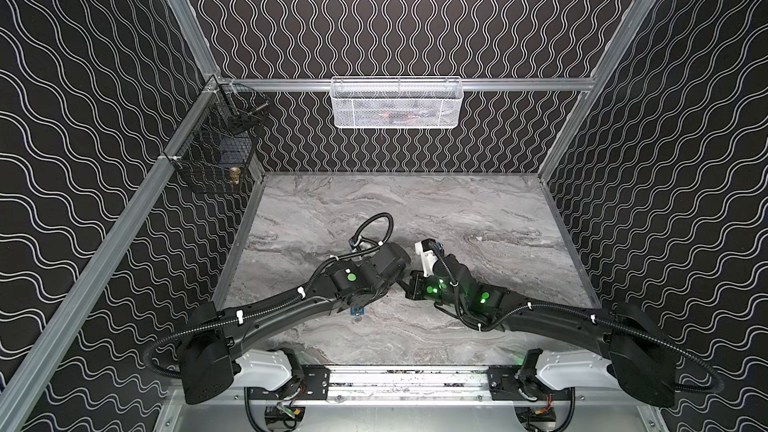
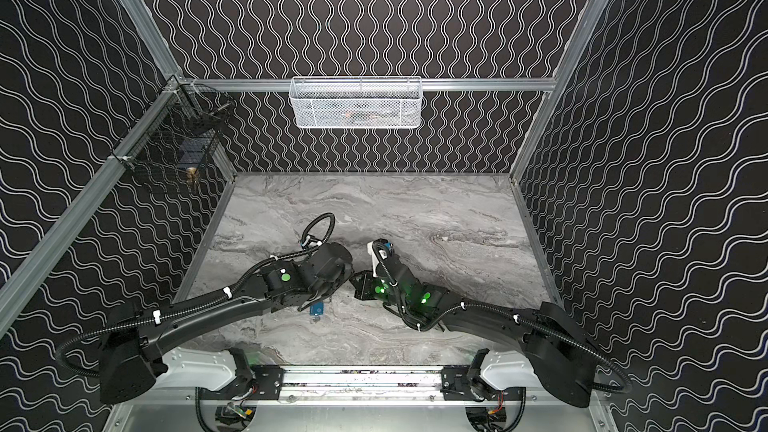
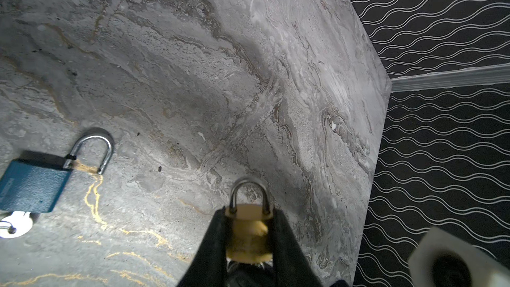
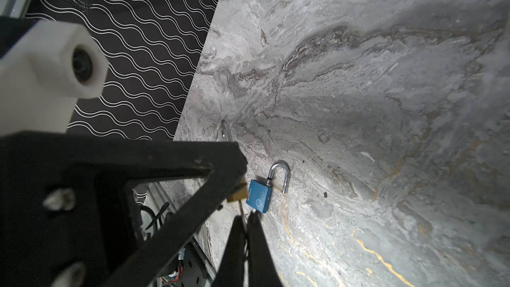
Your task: Unlock with the key
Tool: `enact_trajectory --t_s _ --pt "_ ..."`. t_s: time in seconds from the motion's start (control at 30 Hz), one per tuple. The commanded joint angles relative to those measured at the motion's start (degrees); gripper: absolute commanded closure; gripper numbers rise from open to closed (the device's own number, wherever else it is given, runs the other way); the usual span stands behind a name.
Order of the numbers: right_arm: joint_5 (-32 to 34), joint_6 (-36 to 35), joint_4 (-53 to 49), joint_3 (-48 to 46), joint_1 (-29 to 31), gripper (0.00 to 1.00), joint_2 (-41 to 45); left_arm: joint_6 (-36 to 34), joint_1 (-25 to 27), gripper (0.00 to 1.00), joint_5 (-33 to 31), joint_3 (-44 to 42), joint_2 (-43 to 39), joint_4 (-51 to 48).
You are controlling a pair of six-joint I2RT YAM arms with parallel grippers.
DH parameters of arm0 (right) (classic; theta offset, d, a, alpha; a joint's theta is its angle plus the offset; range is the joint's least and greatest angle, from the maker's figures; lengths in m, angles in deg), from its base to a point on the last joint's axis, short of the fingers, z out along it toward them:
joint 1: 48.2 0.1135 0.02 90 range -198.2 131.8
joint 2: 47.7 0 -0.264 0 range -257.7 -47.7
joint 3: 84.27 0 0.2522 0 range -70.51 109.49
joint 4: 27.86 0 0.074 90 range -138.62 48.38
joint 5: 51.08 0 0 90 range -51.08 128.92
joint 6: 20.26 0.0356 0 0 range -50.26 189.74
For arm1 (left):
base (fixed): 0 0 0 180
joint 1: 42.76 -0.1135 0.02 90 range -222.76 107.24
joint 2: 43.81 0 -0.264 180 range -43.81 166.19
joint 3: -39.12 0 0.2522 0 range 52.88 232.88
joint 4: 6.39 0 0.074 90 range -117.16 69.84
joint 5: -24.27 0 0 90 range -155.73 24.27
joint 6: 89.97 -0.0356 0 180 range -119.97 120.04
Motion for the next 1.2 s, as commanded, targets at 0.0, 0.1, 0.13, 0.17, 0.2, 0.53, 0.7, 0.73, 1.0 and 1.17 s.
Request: enact_trajectory --t_s 0.0,0.1,0.13,0.17,0.2,0.53,0.7,0.73,1.0,1.17 --pt "2.66 -2.49 6.38 -0.32 -0.15 0.95 0.54 -1.18 -0.72 1.00 4.78 0.51 0.00 -0.84" --pt "1.61 -4.72 5.90 -0.88 -0.15 0.87 1.12 -1.99 -1.29 1.00 2.13 1.01 -0.48 -1.52" --pt "1.74 -5.15 5.89 -1.20 -0.15 0.84 1.55 -2.14 -1.38 1.00 0.85 1.28 -0.56 -2.16" --pt "1.49 -5.66 6.22 -1.72 -0.15 0.81 2.03 -2.02 -1.45 1.00 -0.10 1.50 -0.66 -2.65" --pt "1.16 -6.52 6.65 -2.17 -0.12 0.77 2.65 -2.00 -1.54 1.00 -0.93 1.67 -0.69 -2.94" --pt "-0.80 -3.99 5.30 -2.79 -0.33 0.72 5.96 -2.26 -2.26 1.00 -2.87 1.16 -2.23 -1.48" --pt "-1.11 0.05 4.87 -1.60 -0.41 0.78 4.19 -2.20 -2.26 1.00 -2.96 1.25 -2.54 -1.36" --pt "-0.62 0.65 6.08 -2.36 -0.39 0.79 4.00 -2.42 -2.26 1.00 -2.96 1.40 -2.52 -1.38" --pt "-0.75 1.80 8.62 -2.65 -0.94 0.84 1.54 -2.78 -2.26 1.00 -1.91 1.72 -2.46 -0.87" --pt "-2.12 1.10 12.39 -3.46 -1.04 0.85 1.94 -3.06 -2.26 1.00 -1.51 1.72 -2.45 -0.93"
